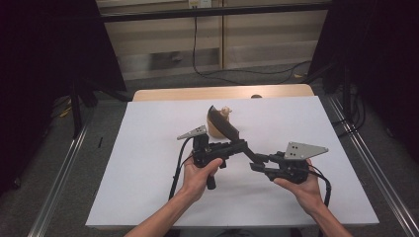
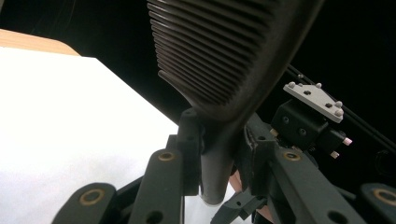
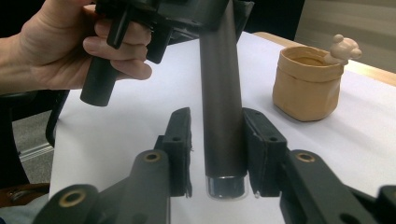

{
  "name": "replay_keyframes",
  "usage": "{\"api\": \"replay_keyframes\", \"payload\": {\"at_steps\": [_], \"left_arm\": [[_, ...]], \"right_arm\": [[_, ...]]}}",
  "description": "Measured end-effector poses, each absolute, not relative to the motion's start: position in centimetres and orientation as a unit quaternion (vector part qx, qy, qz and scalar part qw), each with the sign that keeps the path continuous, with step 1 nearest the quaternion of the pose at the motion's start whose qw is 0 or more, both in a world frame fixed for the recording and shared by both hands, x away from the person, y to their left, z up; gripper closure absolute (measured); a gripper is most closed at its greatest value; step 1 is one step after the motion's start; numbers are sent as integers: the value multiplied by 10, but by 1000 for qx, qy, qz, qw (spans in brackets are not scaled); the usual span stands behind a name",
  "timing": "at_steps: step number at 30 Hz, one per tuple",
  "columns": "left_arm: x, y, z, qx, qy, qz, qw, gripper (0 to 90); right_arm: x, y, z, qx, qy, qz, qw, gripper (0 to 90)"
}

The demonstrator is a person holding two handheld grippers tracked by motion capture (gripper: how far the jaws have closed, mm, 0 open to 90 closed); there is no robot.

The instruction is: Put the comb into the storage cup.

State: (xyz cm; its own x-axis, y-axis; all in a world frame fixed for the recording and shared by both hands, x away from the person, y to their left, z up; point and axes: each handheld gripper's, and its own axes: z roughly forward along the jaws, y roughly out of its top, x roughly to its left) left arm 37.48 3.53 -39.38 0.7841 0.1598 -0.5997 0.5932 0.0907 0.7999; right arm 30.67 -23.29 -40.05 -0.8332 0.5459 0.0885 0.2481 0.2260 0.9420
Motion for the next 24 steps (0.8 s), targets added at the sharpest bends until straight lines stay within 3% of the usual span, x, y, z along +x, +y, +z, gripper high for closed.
{"api": "replay_keyframes", "payload": {"at_steps": [3, 8, 24], "left_arm": [[376, 38, -394, 664, 288, -142, 675, 732], [380, 45, -393, 664, 296, -124, 675, 732], [384, 63, -389, 692, 301, -55, 654, 733]], "right_arm": [[307, -232, -400, 262, 774, 559, 137, 523], [307, -232, -401, 271, 772, 558, 139, 429], [308, -241, -400, 311, 760, 549, 157, 208]]}}
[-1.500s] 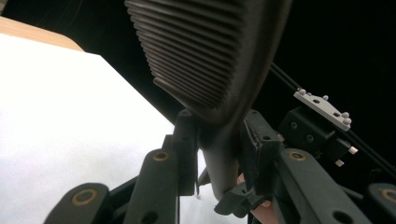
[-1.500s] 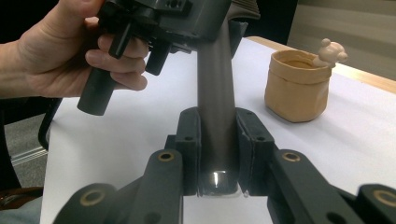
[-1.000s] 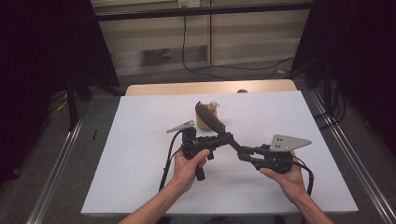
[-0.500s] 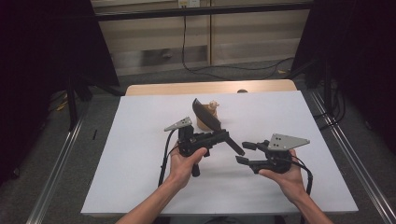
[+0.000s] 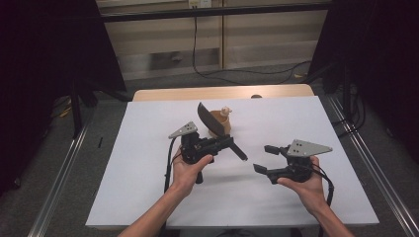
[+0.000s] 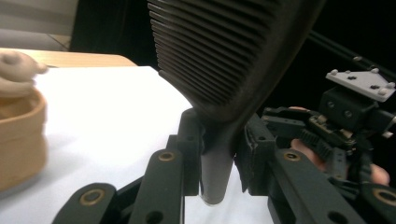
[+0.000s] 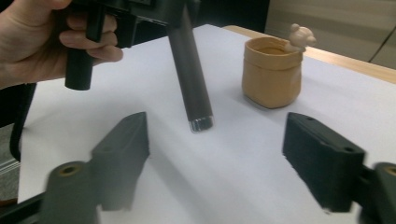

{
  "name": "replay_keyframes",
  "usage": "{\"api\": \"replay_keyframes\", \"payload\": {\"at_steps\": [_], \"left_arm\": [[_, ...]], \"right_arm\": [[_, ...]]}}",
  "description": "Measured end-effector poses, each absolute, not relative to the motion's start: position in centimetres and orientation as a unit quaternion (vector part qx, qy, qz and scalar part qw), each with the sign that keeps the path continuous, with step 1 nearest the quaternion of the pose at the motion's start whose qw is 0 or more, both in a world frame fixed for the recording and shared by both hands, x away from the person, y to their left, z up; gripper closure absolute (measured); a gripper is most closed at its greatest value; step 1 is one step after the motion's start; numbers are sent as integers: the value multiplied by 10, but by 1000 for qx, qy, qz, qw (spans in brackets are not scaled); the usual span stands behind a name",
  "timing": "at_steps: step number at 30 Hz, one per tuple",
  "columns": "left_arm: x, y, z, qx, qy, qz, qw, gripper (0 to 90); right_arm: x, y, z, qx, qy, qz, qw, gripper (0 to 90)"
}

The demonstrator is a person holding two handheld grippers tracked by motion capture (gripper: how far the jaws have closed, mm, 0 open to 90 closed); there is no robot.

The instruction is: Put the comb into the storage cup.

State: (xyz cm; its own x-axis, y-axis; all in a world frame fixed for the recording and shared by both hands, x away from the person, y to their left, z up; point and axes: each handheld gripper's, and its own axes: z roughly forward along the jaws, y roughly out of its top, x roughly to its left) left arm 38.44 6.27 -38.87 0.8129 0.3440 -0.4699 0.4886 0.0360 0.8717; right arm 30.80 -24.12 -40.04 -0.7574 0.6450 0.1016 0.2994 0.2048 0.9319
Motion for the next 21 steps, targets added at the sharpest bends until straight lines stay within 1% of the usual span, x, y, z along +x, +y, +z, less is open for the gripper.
{"api": "replay_keyframes", "payload": {"at_steps": [4, 10, 17, 21], "left_arm": [[385, 68, -385, 693, 302, -49, 653, 732], [385, 73, -382, 698, 304, -29, 648, 732], [385, 75, -379, 707, 301, -6, 640, 733], [385, 77, -378, 712, 302, 13, 634, 733]], "right_arm": [[307, -244, -399, 327, 752, 548, 169, 148], [306, -247, -397, 347, 736, 546, 198, 44], [297, -253, -399, 353, 725, 554, 205, 27], [290, -254, -399, 366, 710, 554, 234, 29]]}}
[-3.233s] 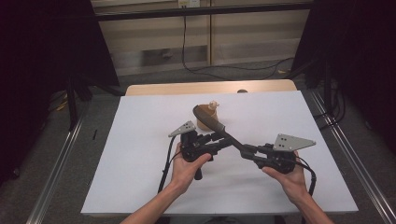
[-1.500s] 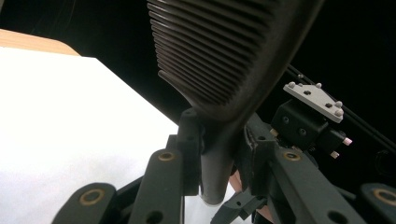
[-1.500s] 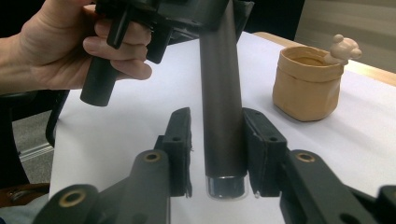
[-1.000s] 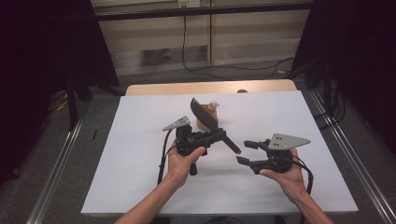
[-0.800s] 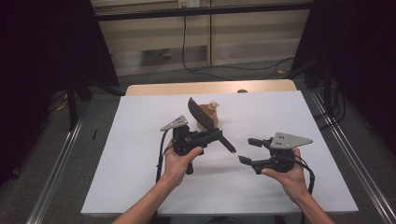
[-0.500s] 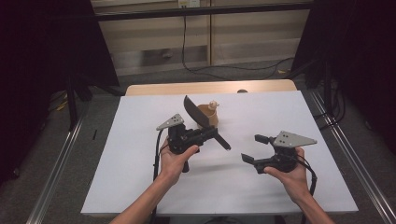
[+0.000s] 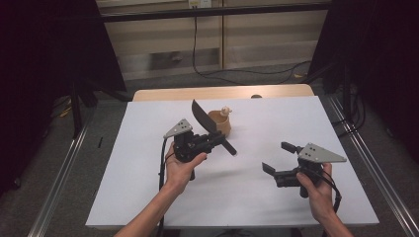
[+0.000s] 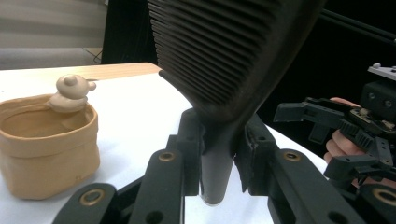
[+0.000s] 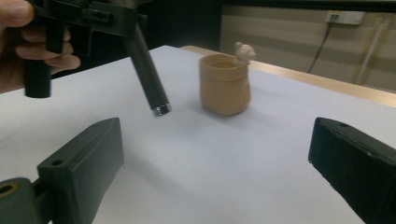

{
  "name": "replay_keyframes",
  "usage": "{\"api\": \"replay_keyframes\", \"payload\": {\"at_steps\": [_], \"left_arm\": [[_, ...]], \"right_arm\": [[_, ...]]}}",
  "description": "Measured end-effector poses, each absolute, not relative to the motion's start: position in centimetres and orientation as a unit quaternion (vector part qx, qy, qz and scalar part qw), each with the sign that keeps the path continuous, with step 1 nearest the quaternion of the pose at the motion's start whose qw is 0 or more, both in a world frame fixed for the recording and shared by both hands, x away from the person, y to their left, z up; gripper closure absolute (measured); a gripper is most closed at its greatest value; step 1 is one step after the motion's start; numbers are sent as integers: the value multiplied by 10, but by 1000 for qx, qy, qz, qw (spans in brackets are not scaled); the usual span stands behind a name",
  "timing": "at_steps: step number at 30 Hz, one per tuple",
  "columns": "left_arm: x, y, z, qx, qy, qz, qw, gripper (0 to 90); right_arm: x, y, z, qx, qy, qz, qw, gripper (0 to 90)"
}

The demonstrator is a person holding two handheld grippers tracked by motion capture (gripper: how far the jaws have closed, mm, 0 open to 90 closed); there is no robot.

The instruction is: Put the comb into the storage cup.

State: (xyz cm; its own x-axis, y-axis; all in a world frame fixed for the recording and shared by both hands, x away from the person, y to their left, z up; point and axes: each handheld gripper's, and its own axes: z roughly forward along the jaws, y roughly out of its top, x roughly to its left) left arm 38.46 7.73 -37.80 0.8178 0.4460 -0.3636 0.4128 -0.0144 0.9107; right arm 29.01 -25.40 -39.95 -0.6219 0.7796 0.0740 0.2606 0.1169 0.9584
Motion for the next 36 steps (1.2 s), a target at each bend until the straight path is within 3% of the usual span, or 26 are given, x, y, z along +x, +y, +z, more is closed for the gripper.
{"api": "replay_keyframes", "payload": {"at_steps": [9, 36], "left_arm": [[389, 84, -381, 720, 312, 35, 618, 733], [414, 103, -356, 721, 331, 95, 601, 733]], "right_arm": [[277, -263, -402, 406, 671, 540, 305, 38], [239, -295, -417, 438, 625, 546, 345, 0]]}}
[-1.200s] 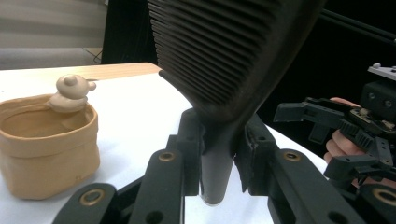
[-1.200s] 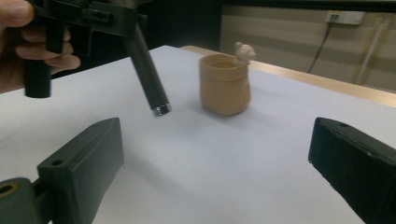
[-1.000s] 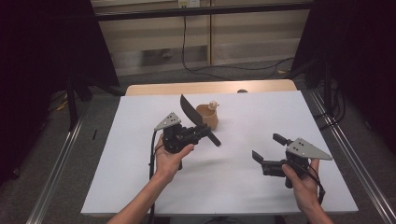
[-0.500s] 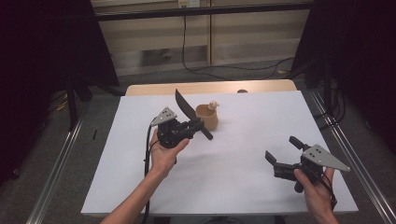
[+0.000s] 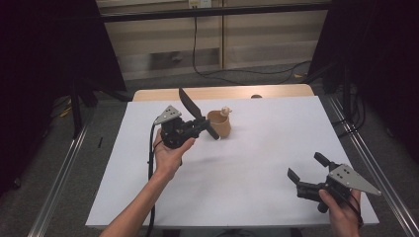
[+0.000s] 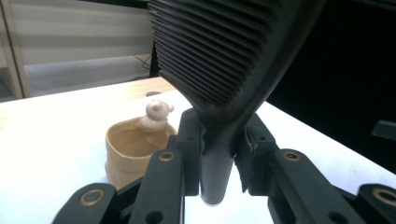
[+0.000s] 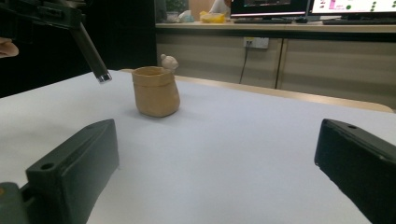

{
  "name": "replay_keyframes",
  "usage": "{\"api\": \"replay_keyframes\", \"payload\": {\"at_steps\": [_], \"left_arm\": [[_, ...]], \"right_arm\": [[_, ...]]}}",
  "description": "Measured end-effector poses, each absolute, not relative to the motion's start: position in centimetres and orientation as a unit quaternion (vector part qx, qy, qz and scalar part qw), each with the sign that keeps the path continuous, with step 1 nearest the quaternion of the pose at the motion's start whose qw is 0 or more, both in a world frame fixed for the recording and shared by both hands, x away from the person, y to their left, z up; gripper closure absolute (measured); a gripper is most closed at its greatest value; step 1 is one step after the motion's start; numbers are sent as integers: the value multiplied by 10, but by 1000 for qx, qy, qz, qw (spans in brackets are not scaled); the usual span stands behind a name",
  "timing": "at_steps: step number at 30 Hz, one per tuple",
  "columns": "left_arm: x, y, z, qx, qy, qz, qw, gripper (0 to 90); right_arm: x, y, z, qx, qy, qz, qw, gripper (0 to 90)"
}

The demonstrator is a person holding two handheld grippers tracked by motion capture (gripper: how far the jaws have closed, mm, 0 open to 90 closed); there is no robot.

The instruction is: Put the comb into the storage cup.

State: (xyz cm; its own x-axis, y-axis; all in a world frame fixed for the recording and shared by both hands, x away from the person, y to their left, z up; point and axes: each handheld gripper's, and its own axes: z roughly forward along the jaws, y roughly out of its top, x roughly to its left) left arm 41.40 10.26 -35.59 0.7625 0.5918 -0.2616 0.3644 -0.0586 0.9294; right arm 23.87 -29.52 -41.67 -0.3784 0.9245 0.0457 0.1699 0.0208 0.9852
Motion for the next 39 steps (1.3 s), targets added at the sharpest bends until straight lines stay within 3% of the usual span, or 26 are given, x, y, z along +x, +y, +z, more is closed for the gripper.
{"api": "replay_keyframes", "payload": {"at_steps": [11, 39], "left_arm": [[419, 96, -353, 719, 333, 107, 601, 733], [443, 102, -321, 706, 328, 152, 609, 732]], "right_arm": [[238, -299, -429, 447, 624, 526, 366, 0], [239, -296, -435, 437, 636, 526, 358, 0]]}}
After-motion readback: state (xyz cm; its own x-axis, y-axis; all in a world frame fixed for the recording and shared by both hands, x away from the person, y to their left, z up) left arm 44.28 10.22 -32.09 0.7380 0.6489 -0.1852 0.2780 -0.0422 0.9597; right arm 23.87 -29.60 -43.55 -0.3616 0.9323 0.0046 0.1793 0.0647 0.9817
